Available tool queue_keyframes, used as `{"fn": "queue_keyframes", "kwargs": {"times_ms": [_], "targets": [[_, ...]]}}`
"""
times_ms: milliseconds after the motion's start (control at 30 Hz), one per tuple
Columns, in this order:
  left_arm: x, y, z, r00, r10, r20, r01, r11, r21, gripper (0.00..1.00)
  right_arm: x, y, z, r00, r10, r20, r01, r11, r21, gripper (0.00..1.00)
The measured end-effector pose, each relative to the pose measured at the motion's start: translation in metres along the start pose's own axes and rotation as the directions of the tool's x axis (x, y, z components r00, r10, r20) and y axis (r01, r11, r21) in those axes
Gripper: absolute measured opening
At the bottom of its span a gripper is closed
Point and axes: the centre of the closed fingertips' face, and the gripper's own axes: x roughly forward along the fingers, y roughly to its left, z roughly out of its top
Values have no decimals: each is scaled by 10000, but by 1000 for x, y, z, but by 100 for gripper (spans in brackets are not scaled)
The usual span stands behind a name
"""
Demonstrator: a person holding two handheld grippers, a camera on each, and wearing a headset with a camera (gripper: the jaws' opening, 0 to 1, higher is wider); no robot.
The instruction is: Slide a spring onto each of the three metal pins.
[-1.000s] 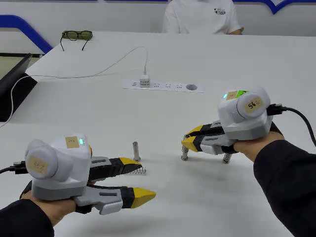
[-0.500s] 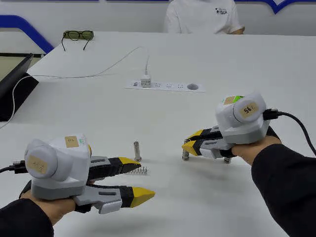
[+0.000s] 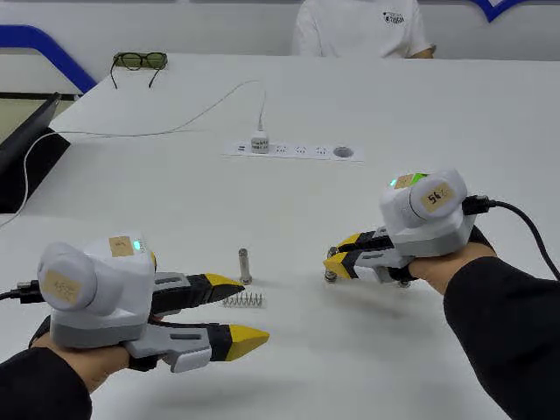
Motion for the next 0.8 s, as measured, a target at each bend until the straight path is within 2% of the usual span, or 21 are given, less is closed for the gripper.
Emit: {"fn": "queue_keyframes", "kwargs": {"times_ms": [400, 800], "targets": [[-4, 10, -4, 9995, 230, -217, -226, 9996, 168, 43, -8, 0, -3, 9999, -114, 25, 114, 9998, 163, 19], [-5, 35, -12, 9972, 588, -455, -581, 9982, 153, 42, -29, 7, -2, 9990, -345, 278, 344, 9994, 32, 22]]}}
